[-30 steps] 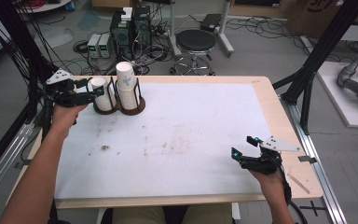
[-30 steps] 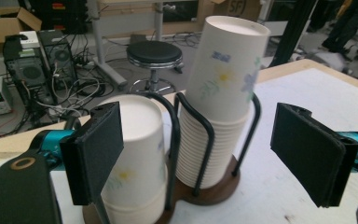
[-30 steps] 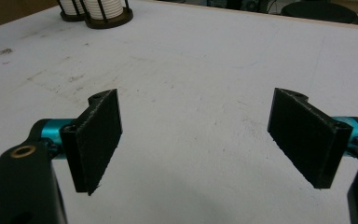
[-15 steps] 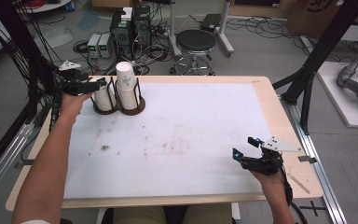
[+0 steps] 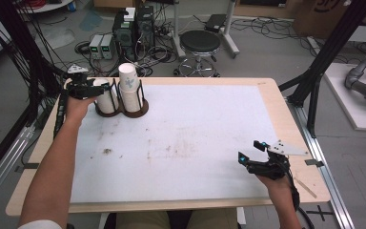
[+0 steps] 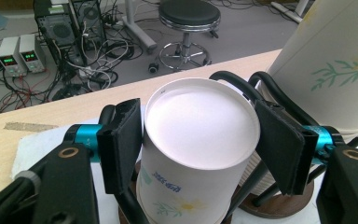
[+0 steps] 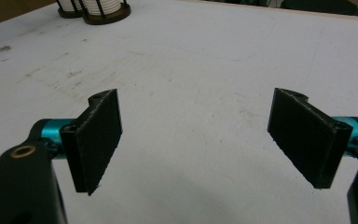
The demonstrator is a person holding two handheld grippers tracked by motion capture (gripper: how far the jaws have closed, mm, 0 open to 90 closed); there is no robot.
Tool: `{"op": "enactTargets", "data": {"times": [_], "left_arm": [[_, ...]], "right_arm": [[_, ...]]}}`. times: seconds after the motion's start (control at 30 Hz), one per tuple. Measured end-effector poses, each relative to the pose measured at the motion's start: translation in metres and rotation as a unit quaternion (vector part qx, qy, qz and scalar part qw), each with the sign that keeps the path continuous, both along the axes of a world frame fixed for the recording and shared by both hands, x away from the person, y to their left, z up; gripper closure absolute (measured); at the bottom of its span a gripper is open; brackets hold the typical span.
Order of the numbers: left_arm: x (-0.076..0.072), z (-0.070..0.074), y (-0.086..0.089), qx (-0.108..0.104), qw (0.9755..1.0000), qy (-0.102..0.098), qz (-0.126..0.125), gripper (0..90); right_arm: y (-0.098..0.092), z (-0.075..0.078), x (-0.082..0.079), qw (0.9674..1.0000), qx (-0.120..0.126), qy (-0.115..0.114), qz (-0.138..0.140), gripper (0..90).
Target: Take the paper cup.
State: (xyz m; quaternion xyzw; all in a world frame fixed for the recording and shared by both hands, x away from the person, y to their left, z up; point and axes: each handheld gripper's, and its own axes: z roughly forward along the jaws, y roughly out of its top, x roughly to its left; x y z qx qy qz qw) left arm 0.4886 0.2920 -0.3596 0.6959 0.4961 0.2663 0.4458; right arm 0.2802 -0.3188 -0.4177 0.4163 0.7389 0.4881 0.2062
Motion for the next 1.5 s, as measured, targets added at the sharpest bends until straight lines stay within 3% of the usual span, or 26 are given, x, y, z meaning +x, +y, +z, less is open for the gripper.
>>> {"op": "enactTargets", "data": {"times": [0.13, 0.4, 0.5, 0.53, 0.57, 0.6, 0.67, 0.8, 0.97, 1.27, 1.5], "left_arm": [[-0.003, 0.005, 0.000, -0.005, 0.9999, -0.014, 0.005, 36.3], [-0.013, 0.020, 0.008, -0.042, 0.9974, -0.057, 0.018, 37.3], [-0.021, 0.030, 0.014, -0.074, 0.9940, -0.078, 0.019, 37.5], [-0.021, 0.030, 0.014, -0.074, 0.9940, -0.078, 0.019, 37.5], [-0.025, 0.035, 0.016, -0.083, 0.9922, -0.092, 0.018, 37.5], [-0.025, 0.035, 0.016, -0.083, 0.9922, -0.092, 0.018, 37.6], [-0.033, 0.042, 0.020, -0.096, 0.9896, -0.105, 0.017, 37.6], [-0.043, 0.051, 0.023, -0.109, 0.9860, -0.126, 0.009, 37.6], [-0.057, 0.062, 0.022, -0.113, 0.9833, -0.143, -0.005, 37.6], [-0.087, 0.071, 0.018, -0.126, 0.9803, -0.148, -0.035, 37.6], [-0.122, 0.065, 0.004, -0.120, 0.9787, -0.145, -0.083, 37.6]], "right_arm": [[0.000, 0.000, 0.000, 1.0000, -0.001, 0.000, 0.000, 18.0], [0.003, 0.000, 0.001, 1.0000, -0.003, 0.001, 0.006, 18.0], [0.004, 0.000, 0.002, 0.9999, -0.004, 0.003, 0.010, 18.0], [0.004, 0.000, 0.002, 0.9999, -0.004, 0.003, 0.010, 18.0], [0.005, 0.000, 0.003, 0.9999, -0.004, 0.003, 0.011, 18.0], [0.005, 0.000, 0.003, 0.9999, -0.004, 0.003, 0.012, 18.1], [0.006, 0.000, 0.004, 0.9999, -0.005, 0.002, 0.013, 18.0], [0.007, 0.000, 0.004, 0.9999, -0.007, 0.004, 0.015, 18.1], [0.007, 0.001, 0.003, 0.9999, -0.006, 0.001, 0.014, 18.1], [0.007, 0.002, 0.002, 0.9999, -0.003, -0.003, 0.015, 18.1], [0.009, 0.003, 0.002, 0.9998, -0.004, -0.006, 0.017, 18.1]]}}
